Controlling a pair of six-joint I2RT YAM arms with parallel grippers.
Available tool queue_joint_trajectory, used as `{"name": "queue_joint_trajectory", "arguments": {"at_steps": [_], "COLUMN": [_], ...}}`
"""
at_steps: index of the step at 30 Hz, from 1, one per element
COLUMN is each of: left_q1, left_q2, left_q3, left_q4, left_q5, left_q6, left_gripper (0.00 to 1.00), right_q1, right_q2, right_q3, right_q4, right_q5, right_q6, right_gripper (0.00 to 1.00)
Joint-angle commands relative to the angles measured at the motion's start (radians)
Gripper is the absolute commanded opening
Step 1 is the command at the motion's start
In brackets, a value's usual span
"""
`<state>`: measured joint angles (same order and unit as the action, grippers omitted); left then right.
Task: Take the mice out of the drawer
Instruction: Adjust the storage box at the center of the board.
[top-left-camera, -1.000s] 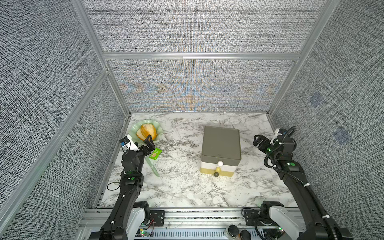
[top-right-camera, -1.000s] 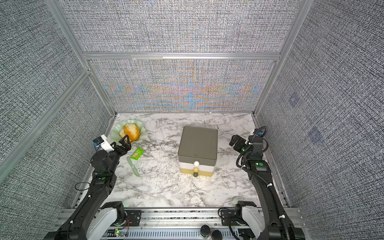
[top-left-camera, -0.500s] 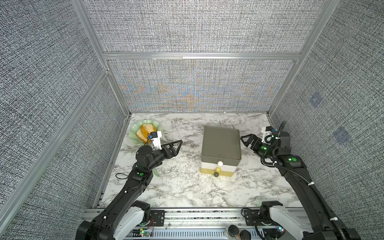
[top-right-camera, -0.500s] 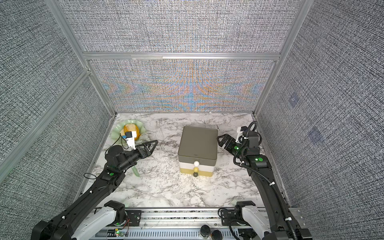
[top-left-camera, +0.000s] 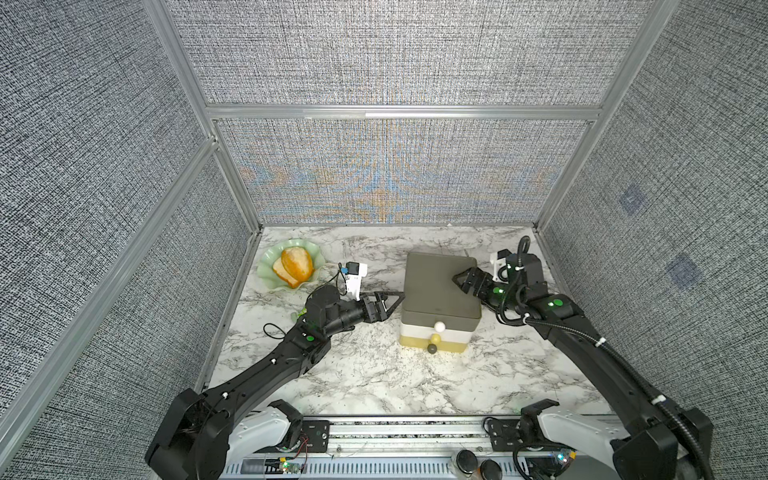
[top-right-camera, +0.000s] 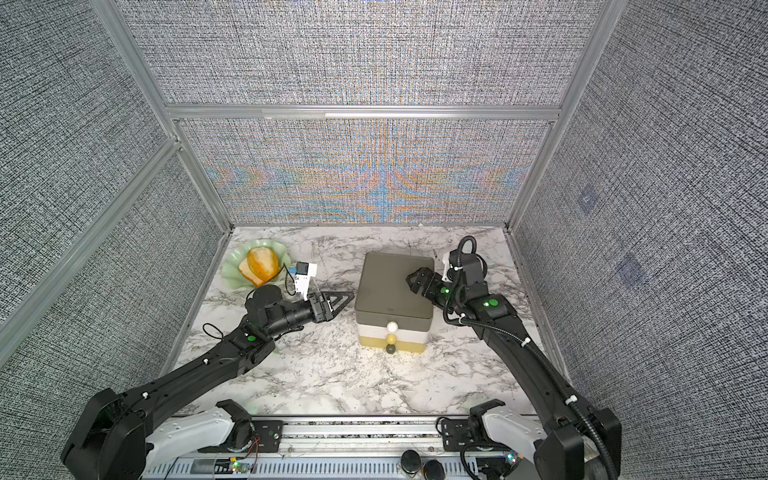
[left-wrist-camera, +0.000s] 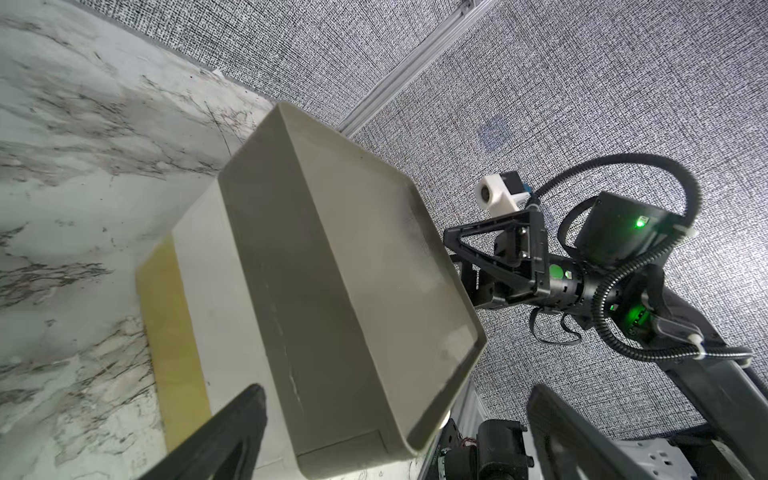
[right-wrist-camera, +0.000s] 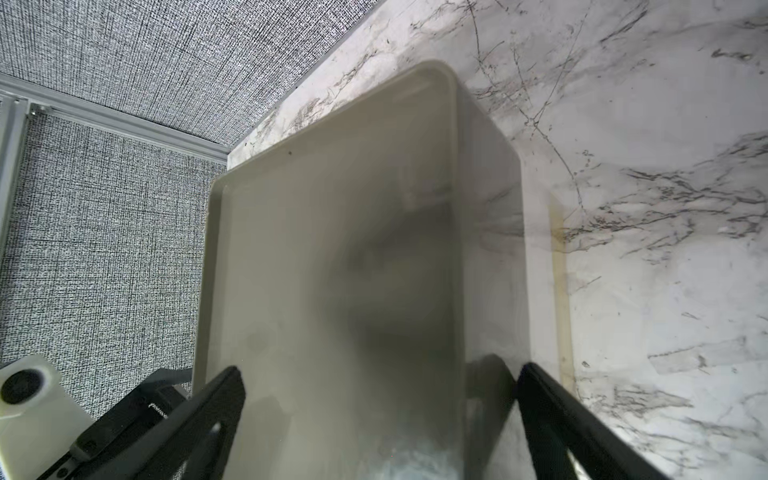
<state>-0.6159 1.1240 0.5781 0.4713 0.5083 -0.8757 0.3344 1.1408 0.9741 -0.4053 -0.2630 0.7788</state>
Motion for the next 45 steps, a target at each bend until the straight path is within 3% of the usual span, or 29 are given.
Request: {"name": "queue_joint_trajectory", "arguments": {"at_steps": [1,8,13,18,22,28,32,39,45], "left_q1": [-0.007,-0.008,-0.008,-0.008,-0.008,-0.008,0.002,0.074,0.165], "left_q2": [-0.003,-0.058,-0.118,-0.148,-0.178,-0.216,-0.205,-0.070,0.052], "left_q3": [0.010,0.043,0.069,0.063,0.080,0.171,0.255,0.407,0.483], "left_q4": [0.010,-0.172,-0.374,-0.411,-0.487,-0.667,-0.737,-0.743,-0.694], "left_q5": [0.020,-0.033,-0.203,-0.206,-0.293,-0.501,-0.600,-0.531,-0.343], "left_q6": [0.021,0.106,0.135,0.104,0.143,0.258,0.336,0.457,0.493], "left_gripper": [0.99,0.99,0.99,0.99,0.99,1.00,0.99,0.99,0.99], "right_q1": [0.034,0.098,0.147,0.171,0.147,0.031,0.013,0.089,0.167], "right_q2": [0.047,0.228,0.398,0.526,0.531,0.341,0.166,-0.034,-0.017], "right_q3": [0.023,0.147,0.312,0.482,0.558,0.414,0.241,-0.024,-0.095], "right_q4": [0.098,0.176,0.176,0.143,0.051,0.012,-0.015,0.089,0.227], "right_q5": [-0.049,-0.081,-0.124,-0.150,-0.098,-0.103,-0.099,-0.100,-0.105], "right_q6": [0.033,0.015,-0.006,-0.058,-0.126,-0.116,-0.112,0.044,0.106], "right_gripper": [0.99,0.99,0.99,0.99,0.99,0.99,0.99,0.99,0.99]}}
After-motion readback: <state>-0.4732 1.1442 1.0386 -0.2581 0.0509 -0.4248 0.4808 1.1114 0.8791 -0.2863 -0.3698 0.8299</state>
